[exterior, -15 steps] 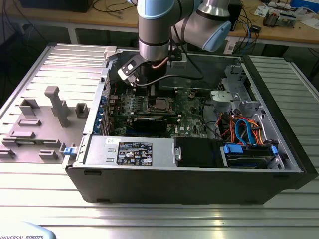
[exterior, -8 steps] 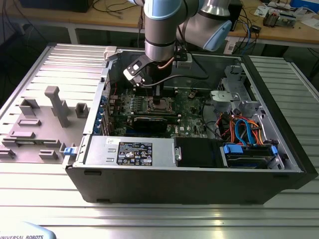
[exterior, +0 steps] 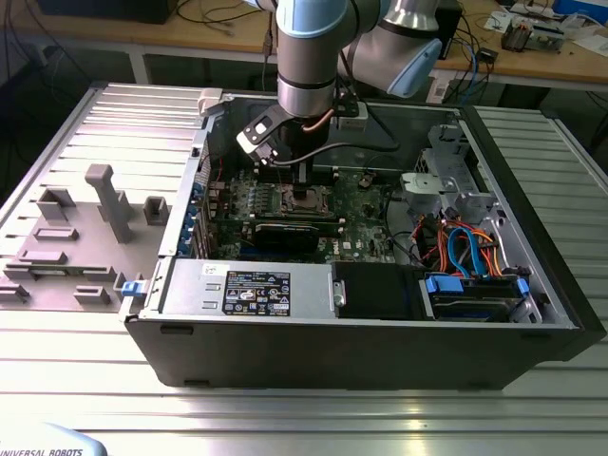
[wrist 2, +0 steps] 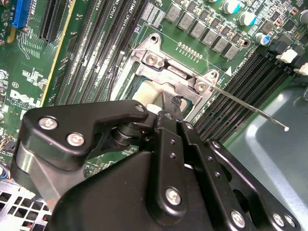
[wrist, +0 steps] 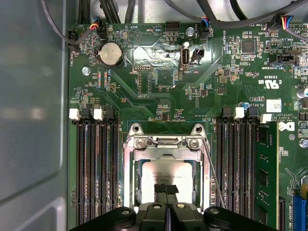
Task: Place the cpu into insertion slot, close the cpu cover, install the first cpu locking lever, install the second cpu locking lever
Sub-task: 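Install the first cpu locking lever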
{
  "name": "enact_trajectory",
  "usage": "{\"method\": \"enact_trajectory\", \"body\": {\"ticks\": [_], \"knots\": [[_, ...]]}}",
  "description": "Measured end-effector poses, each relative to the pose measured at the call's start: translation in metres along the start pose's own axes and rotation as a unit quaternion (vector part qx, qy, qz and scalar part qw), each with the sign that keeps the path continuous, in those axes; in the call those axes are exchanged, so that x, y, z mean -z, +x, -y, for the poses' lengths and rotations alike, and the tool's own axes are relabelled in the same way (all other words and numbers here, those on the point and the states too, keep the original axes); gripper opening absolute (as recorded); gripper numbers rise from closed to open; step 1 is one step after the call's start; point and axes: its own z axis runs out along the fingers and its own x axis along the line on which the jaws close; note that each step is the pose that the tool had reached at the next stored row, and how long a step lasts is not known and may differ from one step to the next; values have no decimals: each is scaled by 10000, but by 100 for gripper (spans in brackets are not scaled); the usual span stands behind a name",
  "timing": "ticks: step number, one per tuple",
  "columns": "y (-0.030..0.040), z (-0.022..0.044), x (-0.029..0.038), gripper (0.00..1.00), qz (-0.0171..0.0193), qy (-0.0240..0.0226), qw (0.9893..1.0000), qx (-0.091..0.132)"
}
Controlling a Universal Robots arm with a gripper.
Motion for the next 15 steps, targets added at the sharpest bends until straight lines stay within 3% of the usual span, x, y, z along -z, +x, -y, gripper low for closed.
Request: {"method": "enact_trajectory", "body": {"ticks": [6,9,12,15], "knots": [[0,-1,1,11,0,0,10000,0],[1,-1,35,11,1,0,10000,0],[3,-3,110,11,2,0,10000,0],[6,-5,239,11,2,0,10000,0]]}}
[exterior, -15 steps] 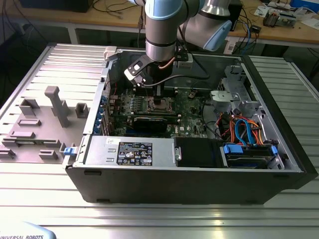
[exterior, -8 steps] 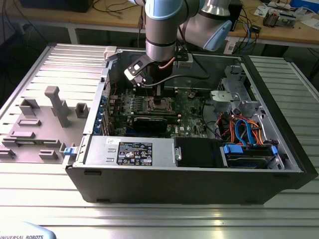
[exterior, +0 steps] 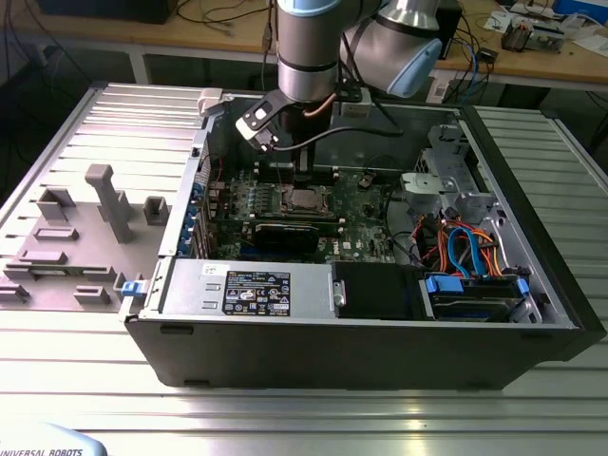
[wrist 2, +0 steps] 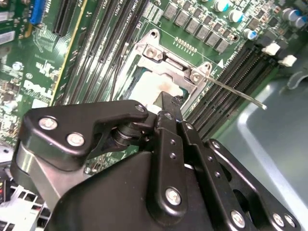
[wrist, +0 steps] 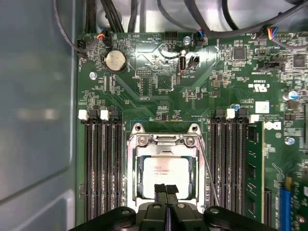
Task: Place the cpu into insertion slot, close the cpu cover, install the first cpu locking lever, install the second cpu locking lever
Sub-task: 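Install the first cpu locking lever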
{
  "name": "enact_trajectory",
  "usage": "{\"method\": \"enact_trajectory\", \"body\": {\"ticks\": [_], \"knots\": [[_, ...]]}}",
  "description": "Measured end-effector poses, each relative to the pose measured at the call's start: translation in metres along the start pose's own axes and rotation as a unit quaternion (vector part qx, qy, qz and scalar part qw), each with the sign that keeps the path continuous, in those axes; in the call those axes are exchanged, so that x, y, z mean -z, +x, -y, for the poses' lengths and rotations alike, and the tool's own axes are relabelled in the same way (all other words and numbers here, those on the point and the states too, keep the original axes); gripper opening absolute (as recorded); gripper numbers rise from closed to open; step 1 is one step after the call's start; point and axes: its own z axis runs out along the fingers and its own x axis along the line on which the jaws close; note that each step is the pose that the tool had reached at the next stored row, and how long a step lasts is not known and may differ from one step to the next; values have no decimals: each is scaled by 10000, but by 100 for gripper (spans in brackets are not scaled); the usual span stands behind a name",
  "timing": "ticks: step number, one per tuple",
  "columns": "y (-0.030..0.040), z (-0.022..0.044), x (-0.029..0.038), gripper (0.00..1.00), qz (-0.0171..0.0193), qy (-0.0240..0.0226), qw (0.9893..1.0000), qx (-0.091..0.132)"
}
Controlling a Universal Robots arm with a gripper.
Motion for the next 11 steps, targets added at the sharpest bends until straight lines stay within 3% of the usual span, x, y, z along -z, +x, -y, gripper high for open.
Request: {"method": "enact_trajectory", "body": {"ticks": [11], "knots": [[8,-7,303,11,10,1,10000,1]]}}
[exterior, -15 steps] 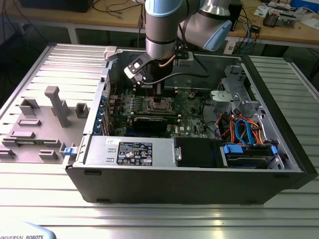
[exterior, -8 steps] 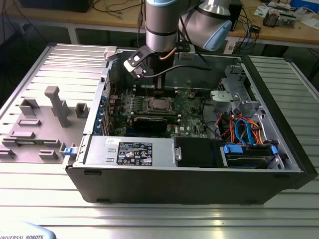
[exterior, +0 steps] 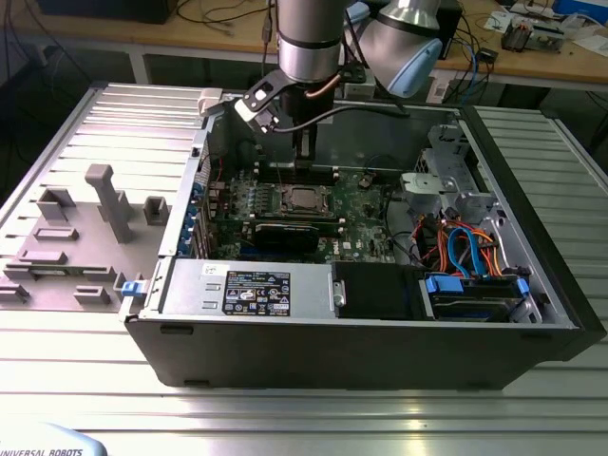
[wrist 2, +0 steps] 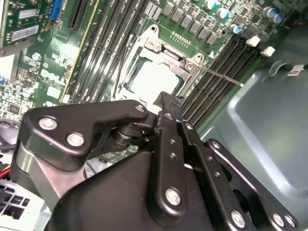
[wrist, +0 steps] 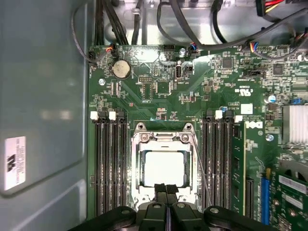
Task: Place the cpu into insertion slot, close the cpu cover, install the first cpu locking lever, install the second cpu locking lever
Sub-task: 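Install the first cpu locking lever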
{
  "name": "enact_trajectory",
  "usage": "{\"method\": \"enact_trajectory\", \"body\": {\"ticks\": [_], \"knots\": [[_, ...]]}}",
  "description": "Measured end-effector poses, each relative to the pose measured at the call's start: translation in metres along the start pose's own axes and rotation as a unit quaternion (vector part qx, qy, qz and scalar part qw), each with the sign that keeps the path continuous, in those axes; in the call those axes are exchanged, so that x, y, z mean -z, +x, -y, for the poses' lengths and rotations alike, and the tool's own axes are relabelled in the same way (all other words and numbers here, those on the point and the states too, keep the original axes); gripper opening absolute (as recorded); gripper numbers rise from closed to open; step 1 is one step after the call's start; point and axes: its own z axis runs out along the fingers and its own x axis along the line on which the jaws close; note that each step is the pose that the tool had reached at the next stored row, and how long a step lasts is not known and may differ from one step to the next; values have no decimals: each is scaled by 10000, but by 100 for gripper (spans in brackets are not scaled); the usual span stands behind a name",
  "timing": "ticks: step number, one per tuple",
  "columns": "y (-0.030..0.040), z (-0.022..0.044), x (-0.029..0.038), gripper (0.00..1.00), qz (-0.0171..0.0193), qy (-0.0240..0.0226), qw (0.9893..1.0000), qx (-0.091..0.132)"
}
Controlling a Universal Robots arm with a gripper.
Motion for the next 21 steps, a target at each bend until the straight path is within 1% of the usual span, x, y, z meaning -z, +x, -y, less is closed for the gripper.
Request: {"method": "enact_trajectory", "body": {"ticks": [1,3,5,16,21], "knots": [[1,0,12,11,3,-1,10000,0],[0,0,13,11,7,0,10000,0],[0,0,13,11,18,0,10000,0],[0,0,13,11,23,0,10000,17],[1,0,13,11,19,3,9999,162]]}}
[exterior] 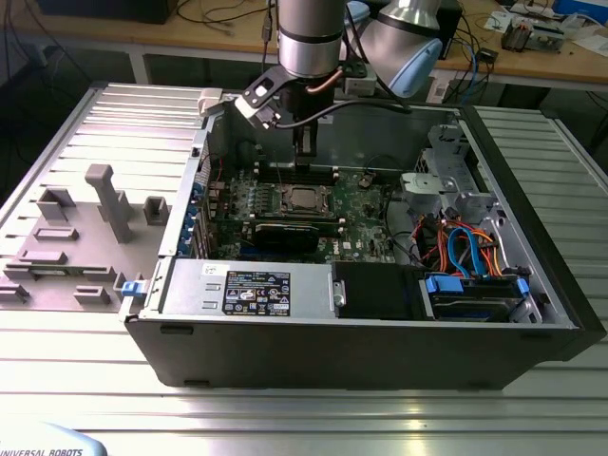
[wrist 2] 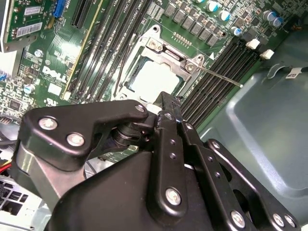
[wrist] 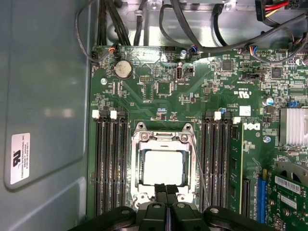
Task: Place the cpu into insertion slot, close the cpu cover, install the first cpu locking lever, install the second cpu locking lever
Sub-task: 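Install the first cpu locking lever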
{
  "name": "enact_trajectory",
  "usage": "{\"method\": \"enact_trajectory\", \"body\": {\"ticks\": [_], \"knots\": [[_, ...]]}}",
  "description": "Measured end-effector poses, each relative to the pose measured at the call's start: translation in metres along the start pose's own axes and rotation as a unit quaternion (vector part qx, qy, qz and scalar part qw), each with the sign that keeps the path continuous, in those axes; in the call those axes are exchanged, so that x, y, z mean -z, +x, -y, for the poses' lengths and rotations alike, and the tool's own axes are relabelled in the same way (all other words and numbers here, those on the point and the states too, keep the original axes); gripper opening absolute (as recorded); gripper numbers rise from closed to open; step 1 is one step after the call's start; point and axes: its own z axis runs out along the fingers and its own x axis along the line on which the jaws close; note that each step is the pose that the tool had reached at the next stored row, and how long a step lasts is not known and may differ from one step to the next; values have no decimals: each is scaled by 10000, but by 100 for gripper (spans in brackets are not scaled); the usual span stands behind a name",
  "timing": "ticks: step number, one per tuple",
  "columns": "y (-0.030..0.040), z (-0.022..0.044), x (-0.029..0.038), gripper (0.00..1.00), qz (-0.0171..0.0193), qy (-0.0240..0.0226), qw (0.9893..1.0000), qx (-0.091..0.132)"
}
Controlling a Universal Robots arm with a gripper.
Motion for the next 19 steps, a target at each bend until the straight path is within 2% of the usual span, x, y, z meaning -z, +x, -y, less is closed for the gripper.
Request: {"method": "enact_trajectory", "body": {"ticks": [4,8,19], "knots": [[0,0,0,11,-6,5,9997,250],[0,0,0,11,-12,10,9985,544],[0,0,0,11,-12,11,9983,578]]}}
